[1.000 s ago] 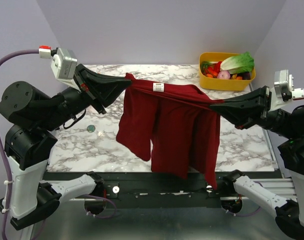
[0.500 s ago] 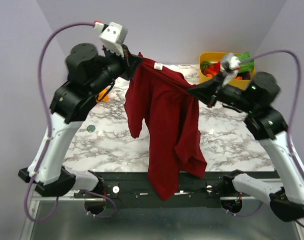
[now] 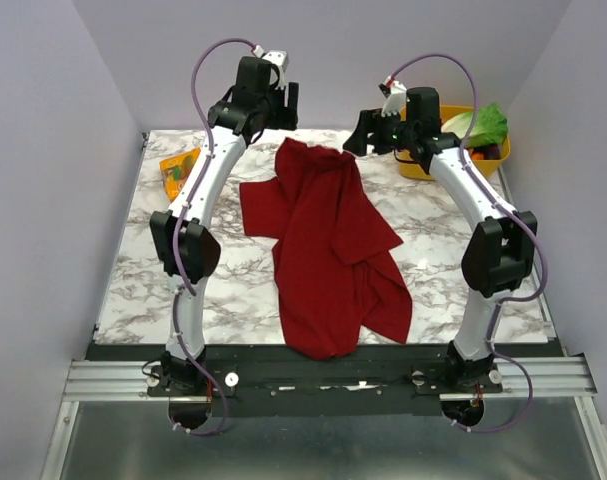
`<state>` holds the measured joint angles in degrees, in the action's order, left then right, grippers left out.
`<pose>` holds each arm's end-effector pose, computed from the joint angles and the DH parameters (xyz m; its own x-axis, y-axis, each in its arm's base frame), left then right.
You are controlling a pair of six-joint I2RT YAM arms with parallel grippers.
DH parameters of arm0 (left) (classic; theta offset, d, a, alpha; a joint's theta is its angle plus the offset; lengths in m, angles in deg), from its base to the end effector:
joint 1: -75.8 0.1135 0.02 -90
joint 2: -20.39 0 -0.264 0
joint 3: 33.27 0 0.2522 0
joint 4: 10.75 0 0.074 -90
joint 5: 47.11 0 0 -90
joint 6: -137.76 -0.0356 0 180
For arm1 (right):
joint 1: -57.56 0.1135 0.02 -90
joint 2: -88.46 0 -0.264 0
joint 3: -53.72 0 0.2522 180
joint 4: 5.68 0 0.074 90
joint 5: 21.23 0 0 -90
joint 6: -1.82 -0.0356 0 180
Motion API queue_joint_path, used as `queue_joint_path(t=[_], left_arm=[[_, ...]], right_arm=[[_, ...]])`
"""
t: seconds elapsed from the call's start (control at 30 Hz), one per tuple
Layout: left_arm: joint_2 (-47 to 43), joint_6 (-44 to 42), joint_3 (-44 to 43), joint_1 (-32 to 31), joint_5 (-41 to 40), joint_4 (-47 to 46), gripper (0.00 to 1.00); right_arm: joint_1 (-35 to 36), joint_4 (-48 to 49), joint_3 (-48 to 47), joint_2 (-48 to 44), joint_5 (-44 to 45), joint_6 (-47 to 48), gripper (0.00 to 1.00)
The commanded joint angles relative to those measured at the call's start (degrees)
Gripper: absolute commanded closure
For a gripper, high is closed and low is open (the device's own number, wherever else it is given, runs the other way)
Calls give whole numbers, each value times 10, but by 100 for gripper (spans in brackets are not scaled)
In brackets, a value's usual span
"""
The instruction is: Pin the brooch onto the clothing
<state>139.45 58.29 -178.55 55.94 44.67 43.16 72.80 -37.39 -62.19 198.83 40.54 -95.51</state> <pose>0.4431 -0.1612 0.4048 -0.4965 -0.0149 -0.8679 0.2794 0.9439 -0.1760 0.4370 0.1365 0.3389 -0.5039 -0.0208 -0.8635 -0.5817 0.7472 0.3214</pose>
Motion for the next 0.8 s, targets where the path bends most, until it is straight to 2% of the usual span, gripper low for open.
queue_joint_path(t=[0.0,0.03,0.07,0.13,0.17,0.23,0.27,0.33,0.37,0.47,0.6,0.77], left_arm=[[0,9,-96,15,23,59,16],[-23,12,-59,15,30,34,16],[-51,18,40,15,35,15,13],[-142,46,148,16,60,-42,12],[-170,56,245,15,72,-55,12],[-246,94,330,15,110,-74,12],[-270,108,409,15,119,-78,12],[-339,146,489,15,152,-88,12],[-362,160,566,13,155,-92,12],[-450,212,702,9,186,-109,12],[-519,261,794,-18,183,-87,13],[-530,325,855,-108,170,-62,15]], right_arm=[[-4,-9,3,-60,69,-8,7],[-4,-6,30,-79,76,-10,5],[-4,-4,55,-98,82,-14,5],[-3,-2,151,-164,101,-34,5],[-3,-6,184,-189,115,-50,5],[-3,-24,285,-254,145,-90,5],[-2,-44,324,-275,151,-99,5],[-1,-69,384,-339,177,-126,5],[-1,-92,443,-358,182,-132,5],[0,-145,523,-425,186,-160,5],[8,-207,590,-457,149,-199,5],[36,-249,627,-454,167,-213,5]])
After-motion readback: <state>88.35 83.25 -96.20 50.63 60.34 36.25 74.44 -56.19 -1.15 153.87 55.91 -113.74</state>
